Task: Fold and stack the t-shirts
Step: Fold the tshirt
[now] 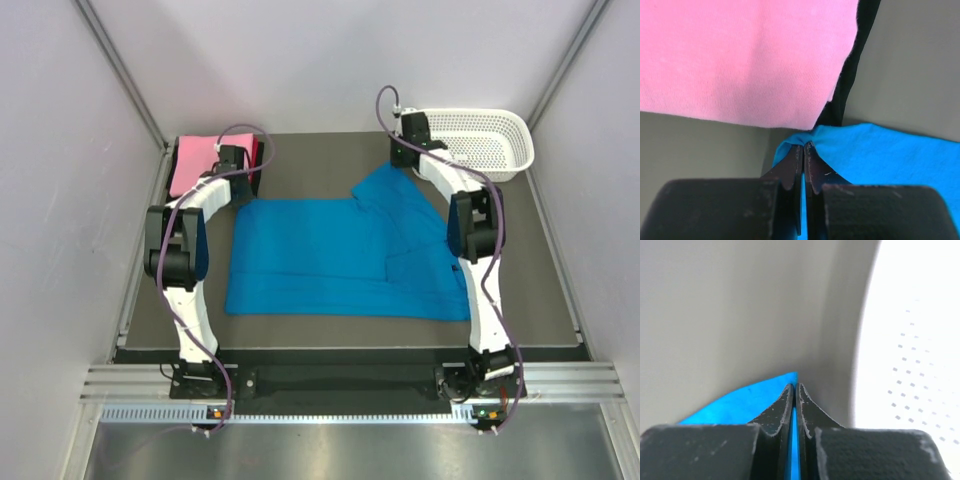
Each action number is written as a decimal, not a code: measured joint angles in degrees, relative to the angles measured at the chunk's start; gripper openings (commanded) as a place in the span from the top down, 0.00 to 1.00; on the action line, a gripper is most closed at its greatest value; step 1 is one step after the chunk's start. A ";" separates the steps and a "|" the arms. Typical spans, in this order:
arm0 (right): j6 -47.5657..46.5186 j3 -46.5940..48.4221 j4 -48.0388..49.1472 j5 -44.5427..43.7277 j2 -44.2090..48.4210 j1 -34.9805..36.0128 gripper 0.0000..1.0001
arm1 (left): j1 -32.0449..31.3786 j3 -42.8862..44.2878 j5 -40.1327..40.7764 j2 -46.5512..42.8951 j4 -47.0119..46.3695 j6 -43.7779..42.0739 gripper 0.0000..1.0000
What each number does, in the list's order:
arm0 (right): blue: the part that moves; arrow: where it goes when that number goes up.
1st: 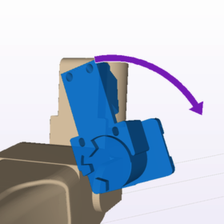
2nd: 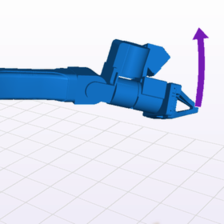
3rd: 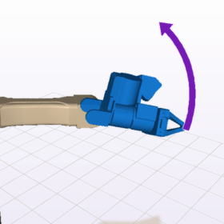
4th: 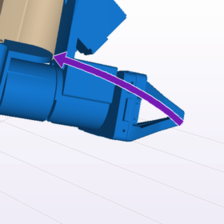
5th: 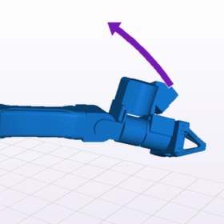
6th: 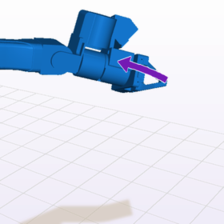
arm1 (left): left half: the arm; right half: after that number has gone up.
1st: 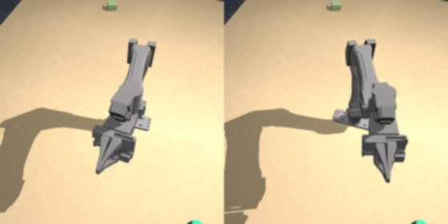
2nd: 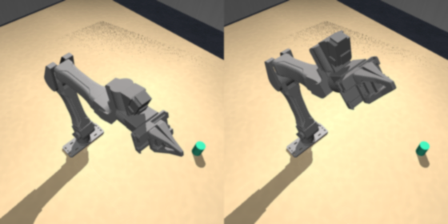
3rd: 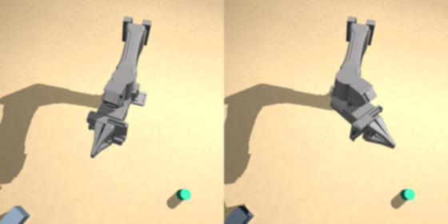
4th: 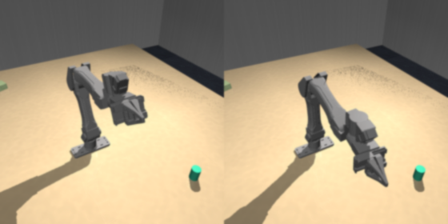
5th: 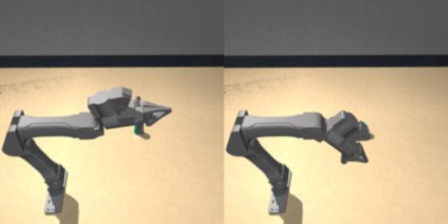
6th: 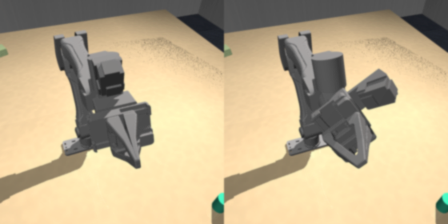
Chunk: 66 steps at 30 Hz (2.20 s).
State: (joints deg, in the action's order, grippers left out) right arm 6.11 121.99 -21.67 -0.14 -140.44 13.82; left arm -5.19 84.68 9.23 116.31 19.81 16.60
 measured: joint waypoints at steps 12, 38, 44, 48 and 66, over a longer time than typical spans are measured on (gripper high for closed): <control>0.13 -15.21 10.67 0.61 14.45 -4.79 1.00 | 0.04 1.31 1.18 0.11 0.85 -0.20 1.00; 1.68 -43.85 23.82 3.15 36.76 -6.14 1.00 | 1.36 -2.51 -3.91 -3.76 1.22 -0.28 1.00; 2.56 -52.59 25.22 2.97 44.06 -6.34 1.00 | 1.42 -6.12 -3.78 -9.03 1.33 -0.63 1.00; 3.80 -57.70 25.55 2.97 48.09 -6.80 1.00 | 1.42 -8.15 -3.58 -12.44 1.31 -0.66 1.00; 6.45 -80.04 24.63 -0.39 70.29 -7.32 1.00 | 1.70 -17.53 0.92 -18.80 4.87 0.70 1.00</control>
State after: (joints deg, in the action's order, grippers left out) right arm 12.56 41.95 2.96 -0.54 -70.15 6.50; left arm -3.49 67.16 10.15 97.51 24.69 17.30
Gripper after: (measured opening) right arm 0.008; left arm 0.018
